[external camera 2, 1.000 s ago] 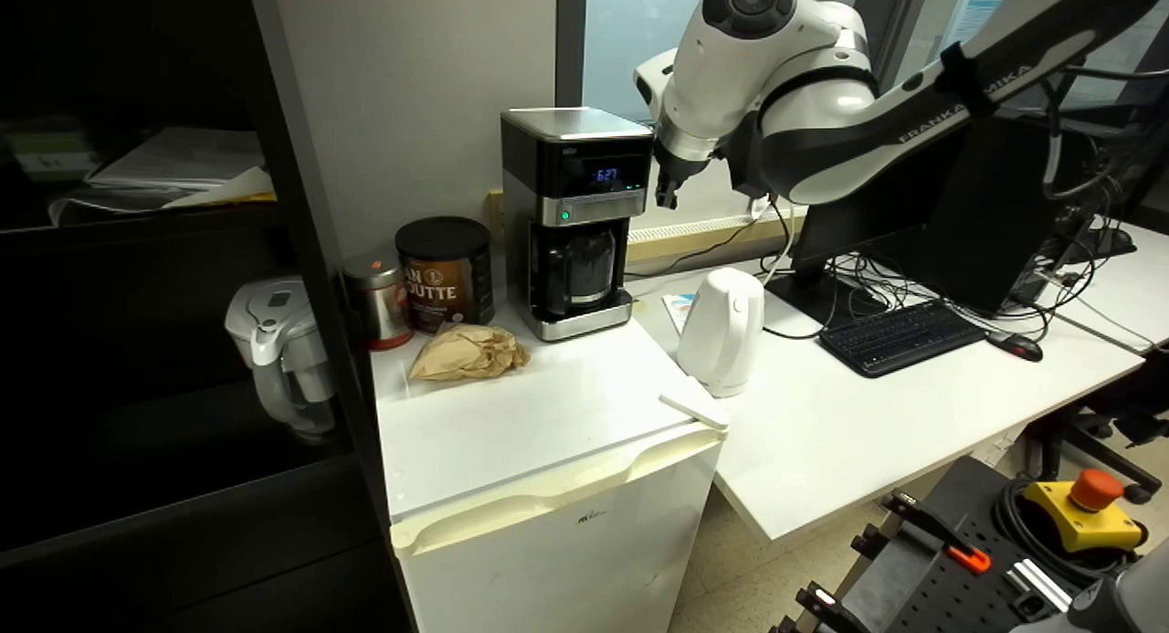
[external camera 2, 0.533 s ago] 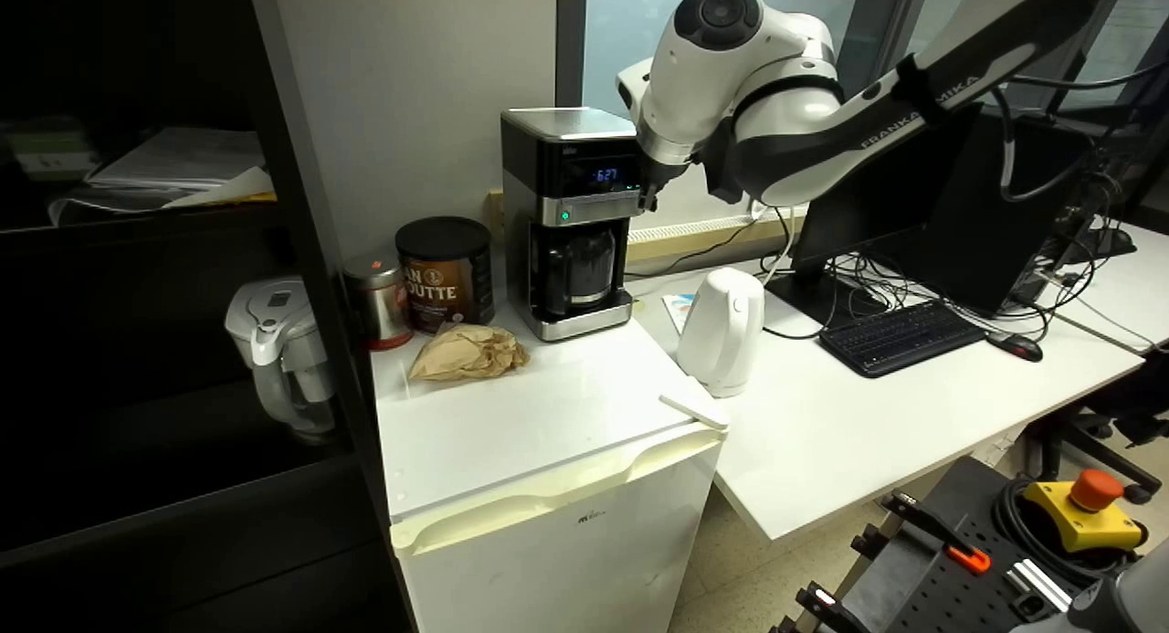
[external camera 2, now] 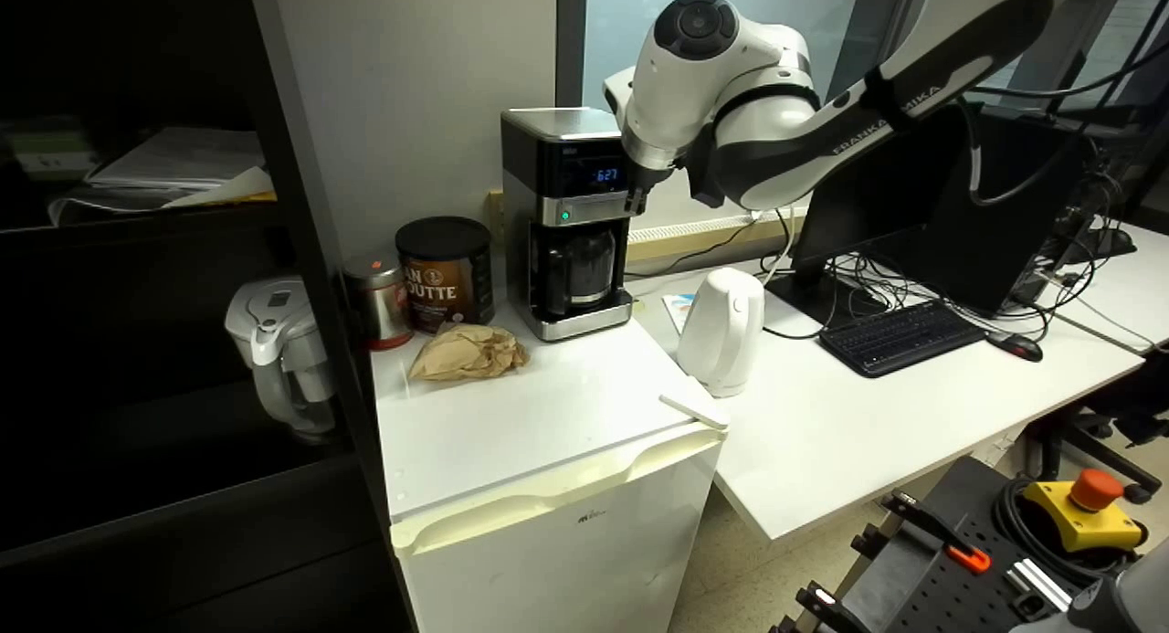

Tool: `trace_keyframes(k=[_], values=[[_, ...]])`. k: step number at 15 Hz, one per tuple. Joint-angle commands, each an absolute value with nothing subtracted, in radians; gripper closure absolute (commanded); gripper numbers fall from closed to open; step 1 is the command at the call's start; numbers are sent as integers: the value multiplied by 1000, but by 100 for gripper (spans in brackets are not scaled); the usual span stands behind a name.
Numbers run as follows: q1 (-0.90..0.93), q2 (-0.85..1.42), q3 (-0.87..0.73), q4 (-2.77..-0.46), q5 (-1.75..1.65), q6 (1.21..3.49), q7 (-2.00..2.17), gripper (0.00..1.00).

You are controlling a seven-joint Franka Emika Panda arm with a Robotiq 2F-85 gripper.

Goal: Press a button on the coffee maker

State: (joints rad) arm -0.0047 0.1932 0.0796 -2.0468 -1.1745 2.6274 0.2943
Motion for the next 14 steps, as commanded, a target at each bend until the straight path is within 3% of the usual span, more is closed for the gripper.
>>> trace_keyframes(k=[1,14], values=[[6,237,76,-1992,-1210,2620,332,99],[13,253,74,-1972,-1284,2622,425,99]])
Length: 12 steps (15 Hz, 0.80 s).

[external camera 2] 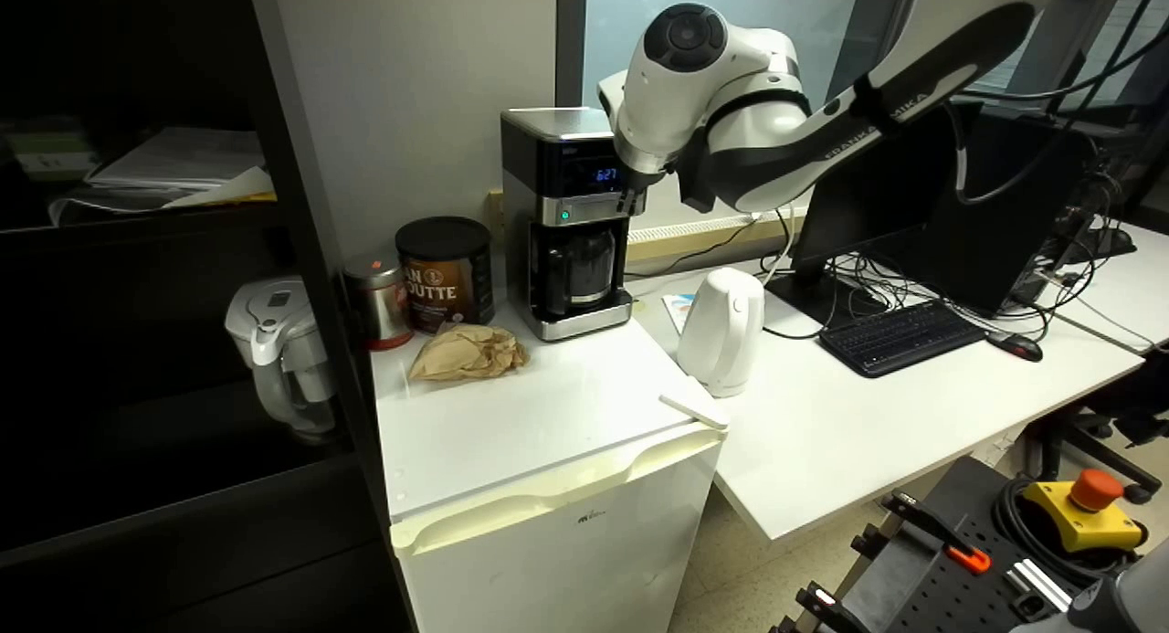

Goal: Press a button on the coffee maker

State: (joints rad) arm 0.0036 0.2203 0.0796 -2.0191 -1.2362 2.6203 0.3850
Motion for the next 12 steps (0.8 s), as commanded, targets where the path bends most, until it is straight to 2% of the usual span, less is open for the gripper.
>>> trace_keyframes(k=[1,12], values=[[12,244,74,-1983,-1293,2625,430,99],[5,62,76,-2206,-1521,2658,468,100]])
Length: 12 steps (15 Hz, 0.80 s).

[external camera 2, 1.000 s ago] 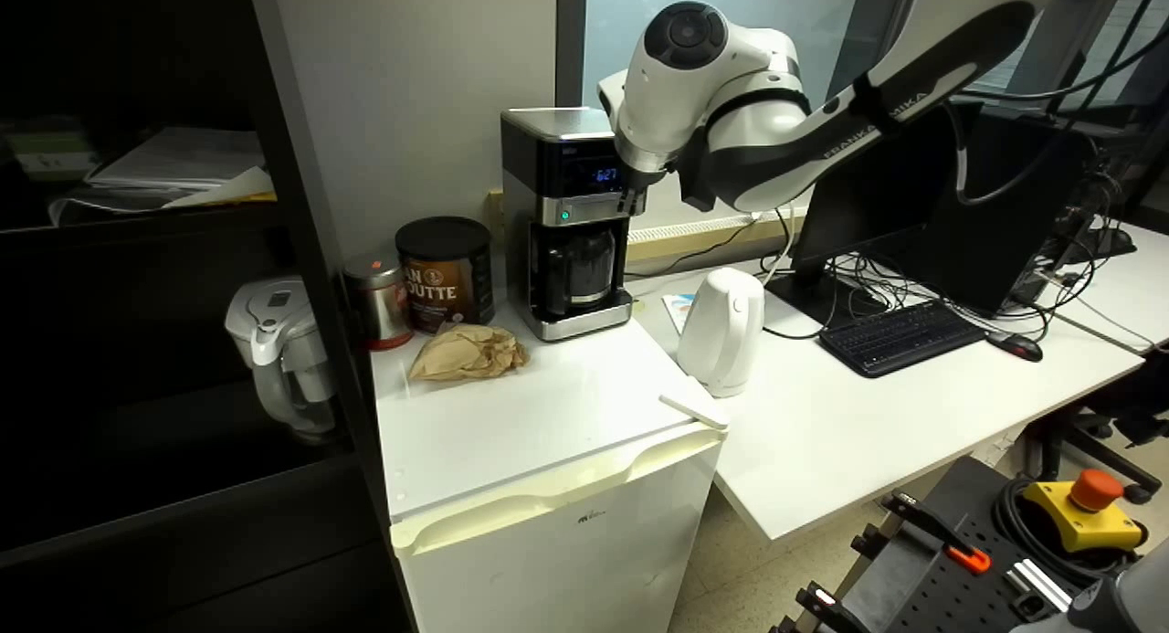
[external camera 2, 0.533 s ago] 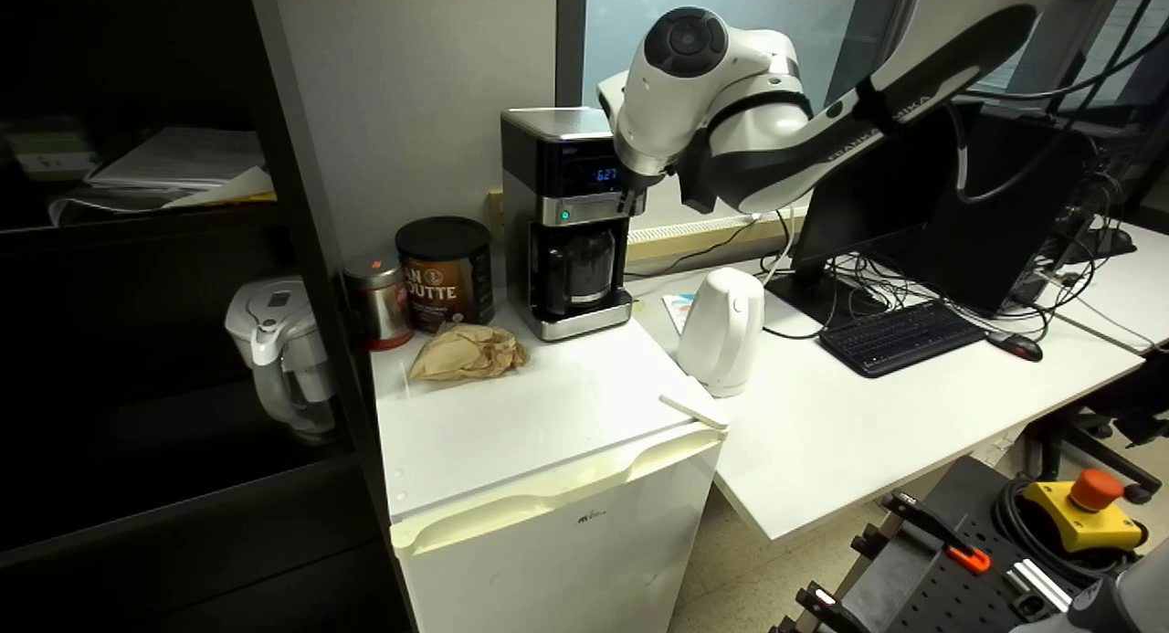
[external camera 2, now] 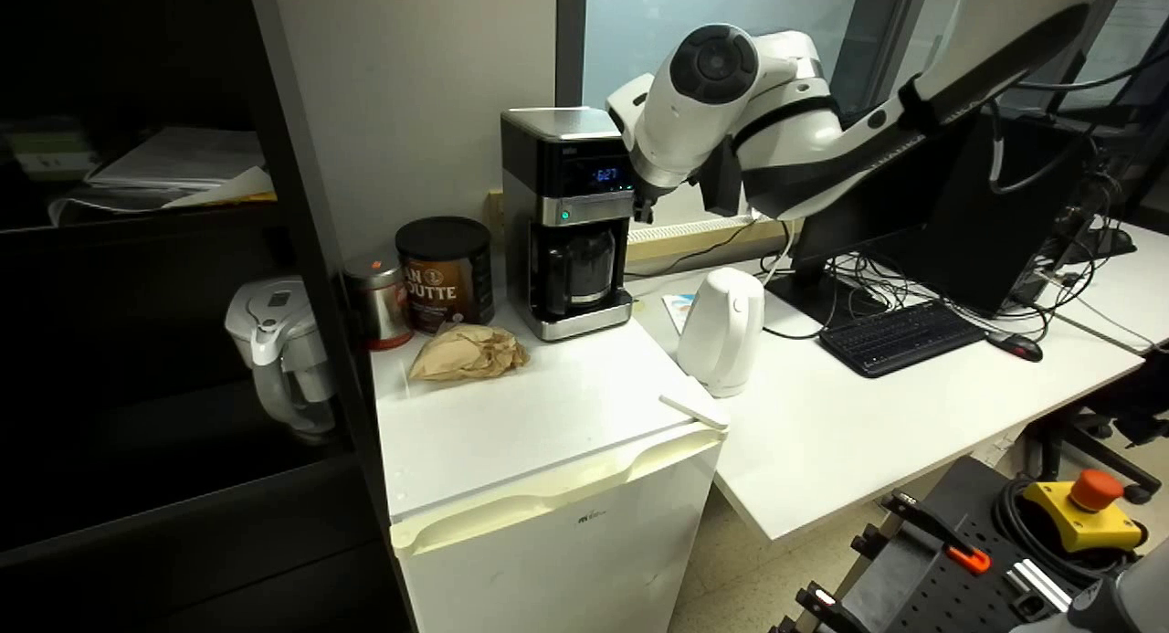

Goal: Press a button on the coffee maker

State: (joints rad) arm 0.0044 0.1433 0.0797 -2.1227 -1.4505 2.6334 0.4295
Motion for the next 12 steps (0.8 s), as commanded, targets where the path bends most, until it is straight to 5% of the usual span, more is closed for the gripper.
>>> trace_keyframes(k=[1,12], values=[[4,40,77,-2229,-1544,2661,477,100],[6,-113,87,-2405,-1719,2691,563,100]])
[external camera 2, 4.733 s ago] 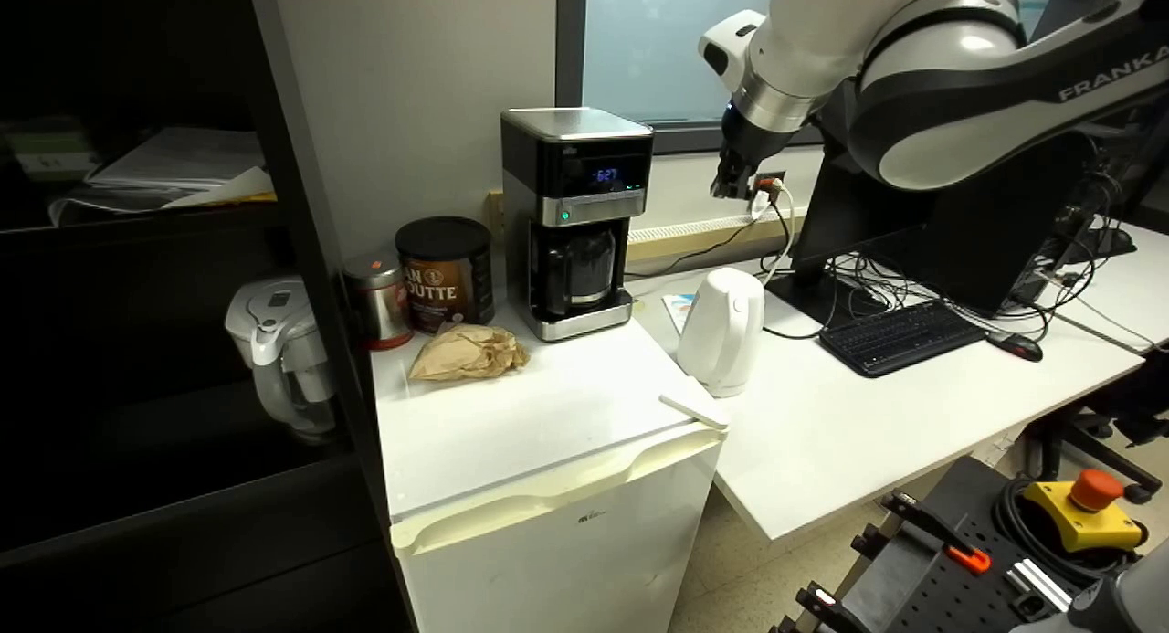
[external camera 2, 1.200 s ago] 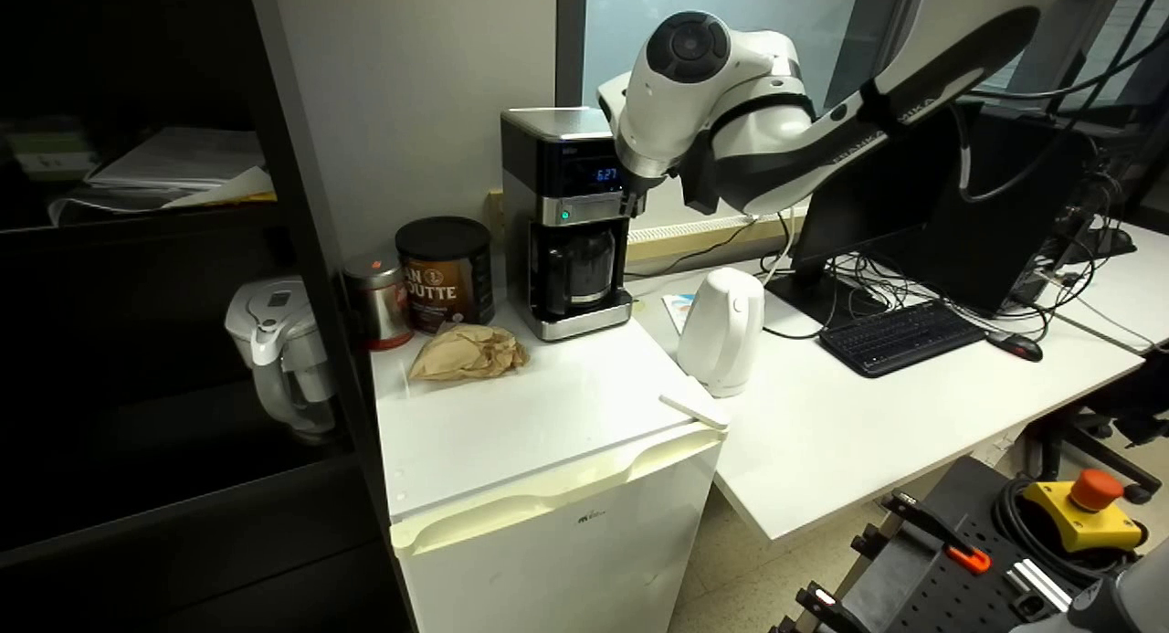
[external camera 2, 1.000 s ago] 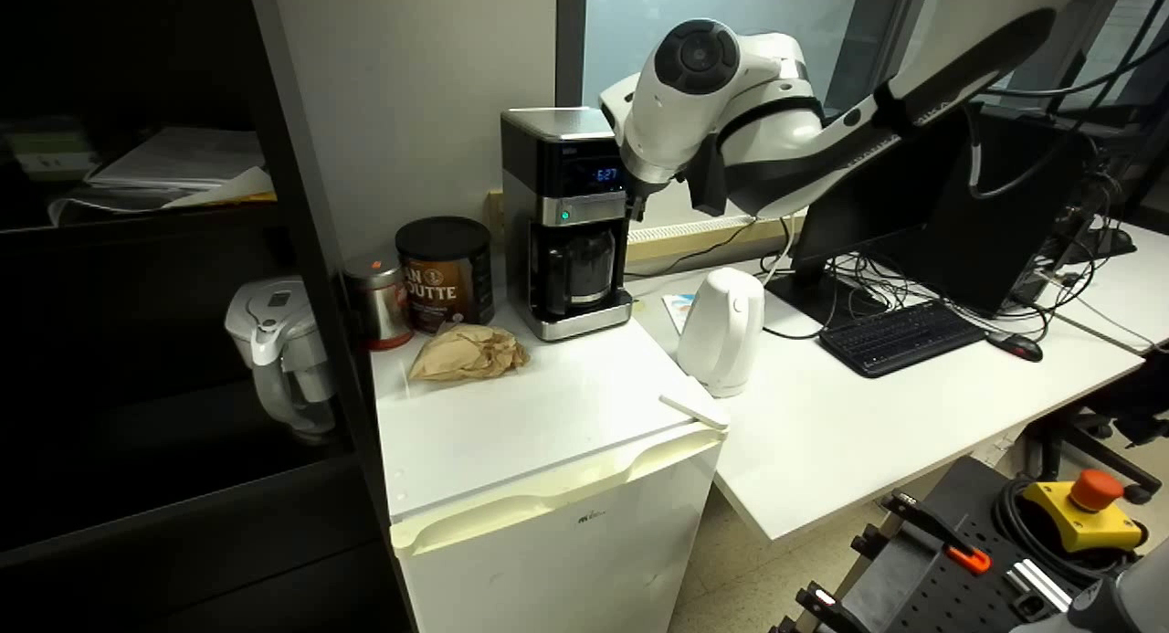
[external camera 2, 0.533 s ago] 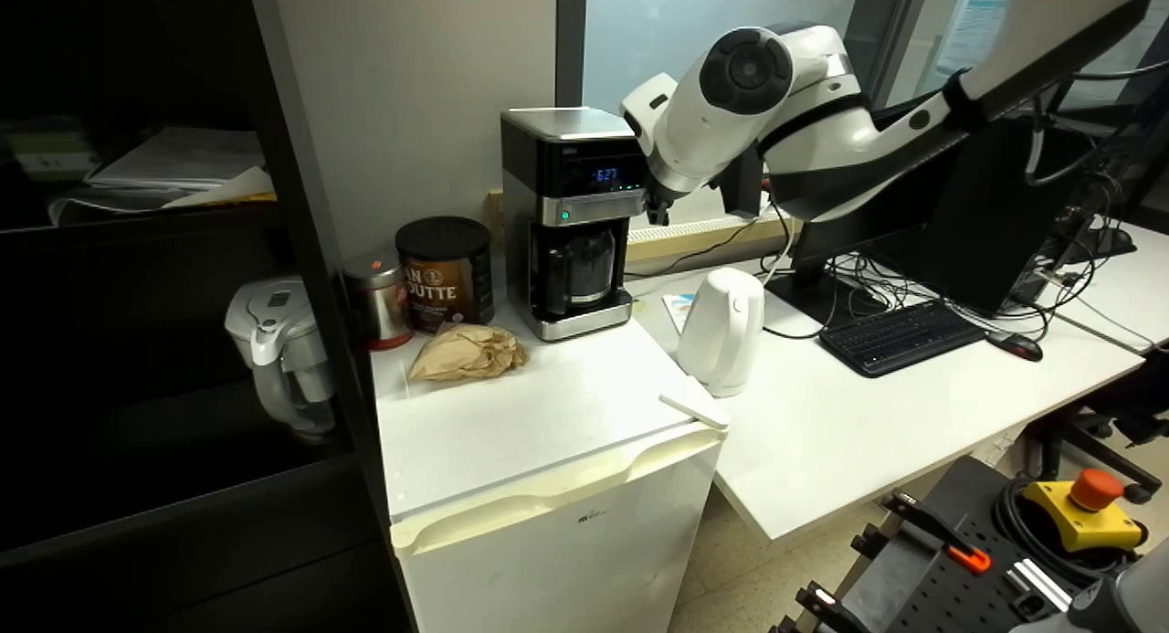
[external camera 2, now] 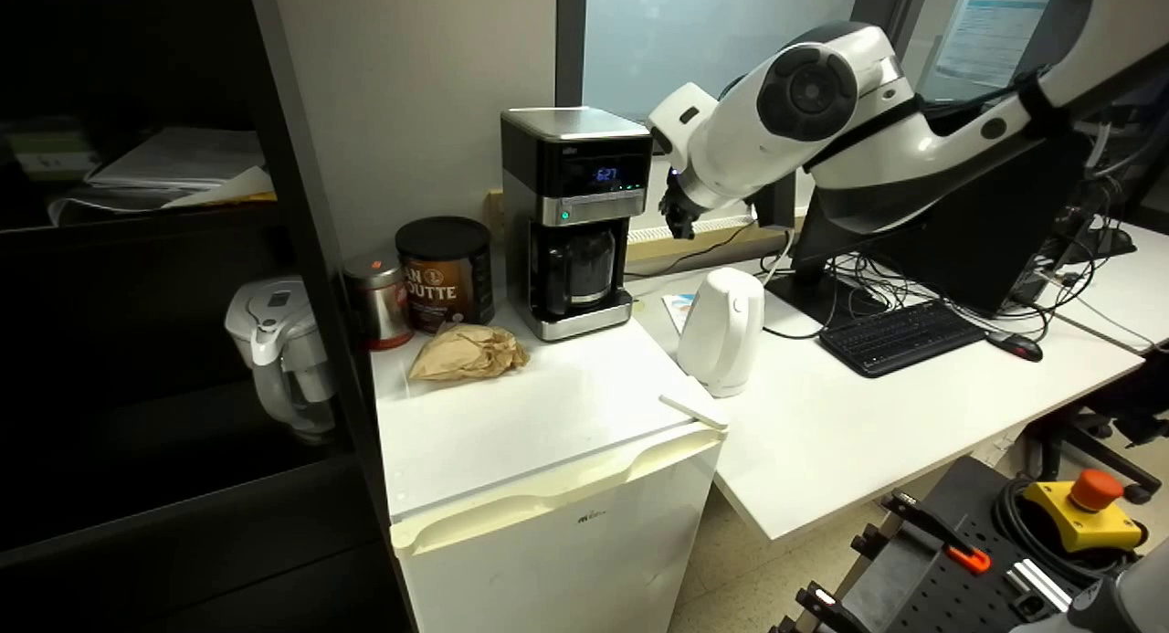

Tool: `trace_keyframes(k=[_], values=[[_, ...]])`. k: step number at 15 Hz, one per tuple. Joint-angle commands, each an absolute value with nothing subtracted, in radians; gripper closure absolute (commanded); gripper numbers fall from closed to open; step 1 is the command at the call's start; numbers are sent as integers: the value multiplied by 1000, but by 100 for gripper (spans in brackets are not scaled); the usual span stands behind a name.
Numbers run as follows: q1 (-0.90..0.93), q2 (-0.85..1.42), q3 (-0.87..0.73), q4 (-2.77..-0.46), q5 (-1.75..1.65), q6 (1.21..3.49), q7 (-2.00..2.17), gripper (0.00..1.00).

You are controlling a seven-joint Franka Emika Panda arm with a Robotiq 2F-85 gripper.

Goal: Press a button on the coffee maker

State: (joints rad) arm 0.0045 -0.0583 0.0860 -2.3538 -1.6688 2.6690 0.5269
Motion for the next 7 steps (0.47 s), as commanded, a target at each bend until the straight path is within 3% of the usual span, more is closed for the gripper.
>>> trace_keyframes(k=[1,7], values=[[6,-121,88,-2414,-1733,2693,570,100],[5,-163,87,-2458,-1810,2702,619,100]])
